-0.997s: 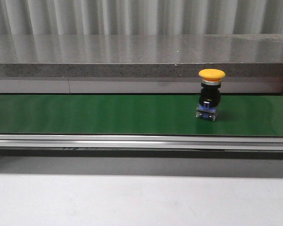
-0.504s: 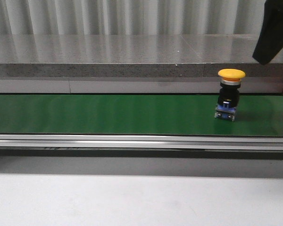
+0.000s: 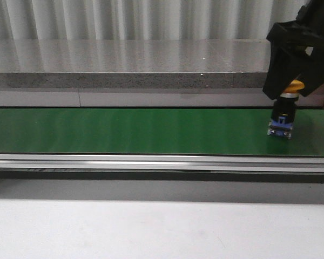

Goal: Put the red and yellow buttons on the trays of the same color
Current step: 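Grasp the yellow button at the belt's far end with the right gripper, then lower the yellow button into the yellow tray and release it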

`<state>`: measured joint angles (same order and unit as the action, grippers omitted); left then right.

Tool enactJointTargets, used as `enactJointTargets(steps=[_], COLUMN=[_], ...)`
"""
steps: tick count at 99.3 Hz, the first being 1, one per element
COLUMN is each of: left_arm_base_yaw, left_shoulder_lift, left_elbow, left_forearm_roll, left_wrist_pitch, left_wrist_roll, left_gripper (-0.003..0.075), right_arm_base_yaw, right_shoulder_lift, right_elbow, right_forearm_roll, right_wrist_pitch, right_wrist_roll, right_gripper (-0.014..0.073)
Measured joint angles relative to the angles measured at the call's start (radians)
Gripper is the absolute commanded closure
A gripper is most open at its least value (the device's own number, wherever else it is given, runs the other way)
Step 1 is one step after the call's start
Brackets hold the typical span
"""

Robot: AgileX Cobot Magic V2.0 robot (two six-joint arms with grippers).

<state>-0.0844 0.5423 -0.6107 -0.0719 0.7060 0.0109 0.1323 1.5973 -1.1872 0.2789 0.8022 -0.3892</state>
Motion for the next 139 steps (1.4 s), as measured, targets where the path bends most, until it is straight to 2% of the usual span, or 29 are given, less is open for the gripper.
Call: enactJointTargets(steps=[30,39,51,65,97,107,119,139], left_arm_base_yaw=[0.000,0.000,0.000,0.000,0.000,0.000,0.000,0.000], left_shoulder_lift=[0.000,0.000,0.000,0.000,0.000,0.000,0.000,0.000], left_elbow=[0.000,0.000,0.000,0.000,0.000,0.000,0.000,0.000], left_forearm_roll=[0.000,0.000,0.000,0.000,0.000,0.000,0.000,0.000], left_wrist_pitch=[0.000,0.000,0.000,0.000,0.000,0.000,0.000,0.000], left_wrist_roll=[0.000,0.000,0.000,0.000,0.000,0.000,0.000,0.000], left_gripper=[0.0739,0.0739,0.0739,0.0739,0.0739,0.0739,0.0739,0.0739], right_arm_base_yaw=[0.000,-0.004,-0.040,-0.151,-0.541,-0.677,-0.789,-0.827], right_shoulder_lift=[0.030,0.012,-0.048,-0.141,-0.295,-0.311,-0.312,-0.312], right_elbow=[-0.002,-0.002,0.000,0.000,0.095,0.168,0.252,0.391], right_forearm_roll=[-0.027,-0.029,-0.033,-0.043,-0.047,-0.050,-0.055,-0.057], right_wrist_pitch=[0.002,0.028,0.067,0.137,0.167,0.108,0.008,-0.158], right_wrist_roll=[0.004,0.025,0.078,0.140,0.196,0.231,0.283,0.304], right_gripper=[0.0473,0.0531,0.0531,0.0531,0.0531,0.0531,0.0531,0.0531])
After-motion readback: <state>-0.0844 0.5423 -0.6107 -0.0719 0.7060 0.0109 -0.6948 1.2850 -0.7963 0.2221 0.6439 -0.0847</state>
